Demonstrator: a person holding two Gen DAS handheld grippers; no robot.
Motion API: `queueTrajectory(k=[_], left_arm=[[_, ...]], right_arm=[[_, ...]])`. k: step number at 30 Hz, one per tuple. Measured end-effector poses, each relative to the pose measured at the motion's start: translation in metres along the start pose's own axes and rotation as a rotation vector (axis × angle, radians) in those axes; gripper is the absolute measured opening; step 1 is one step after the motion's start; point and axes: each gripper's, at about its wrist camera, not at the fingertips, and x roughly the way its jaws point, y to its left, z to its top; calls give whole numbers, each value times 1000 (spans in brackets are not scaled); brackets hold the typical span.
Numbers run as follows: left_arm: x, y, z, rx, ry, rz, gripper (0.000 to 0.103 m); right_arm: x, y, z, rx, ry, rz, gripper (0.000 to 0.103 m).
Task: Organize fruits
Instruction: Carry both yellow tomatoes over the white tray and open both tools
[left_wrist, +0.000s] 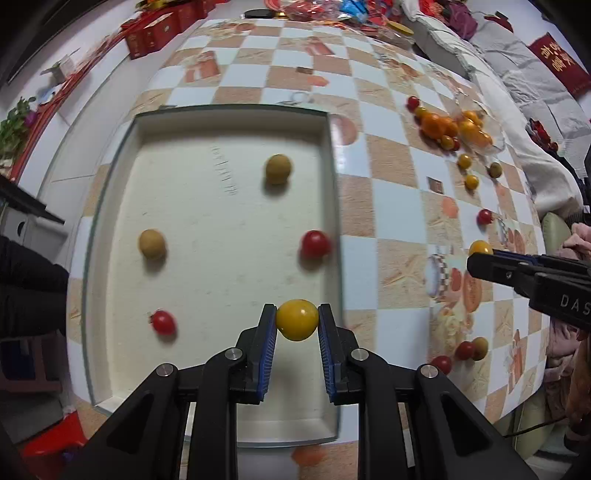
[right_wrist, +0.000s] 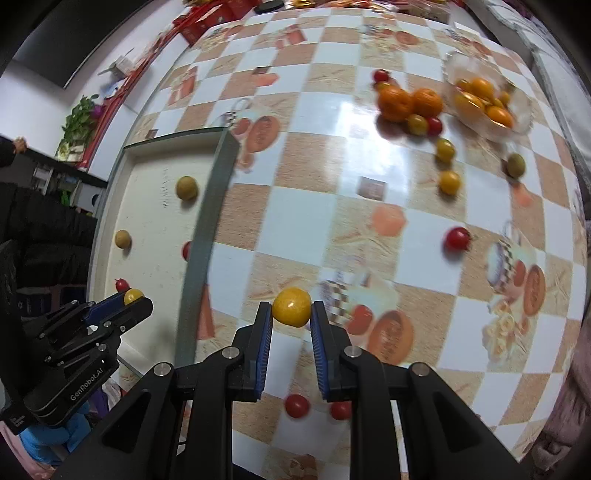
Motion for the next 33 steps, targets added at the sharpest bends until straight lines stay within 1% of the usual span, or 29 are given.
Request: queueTrajectory(k=[6, 13, 17, 22, 25, 31, 33], left_arm=[[5, 35, -9, -60, 14, 17, 24], [21, 52, -18, -63, 43, 37, 24], [30, 55, -22, -63, 63, 39, 24], [36, 55, -23, -43, 67, 55, 24], [38, 53, -24, -33, 64, 64, 24], [38, 48, -28, -7, 59, 95, 24], [38, 48, -29, -4, 63, 98, 27]], right_arm=[[14, 40, 14, -75, 22, 20, 23], [36, 80, 37, -139, 50, 51, 23], [52, 101, 51, -175, 69, 52, 23], [75, 116, 68, -206, 102, 48, 23], [90, 123, 75, -230, 126, 26, 23], [107, 128, 76, -250, 171, -1, 24], [110, 130, 75, -258, 182, -7, 25]])
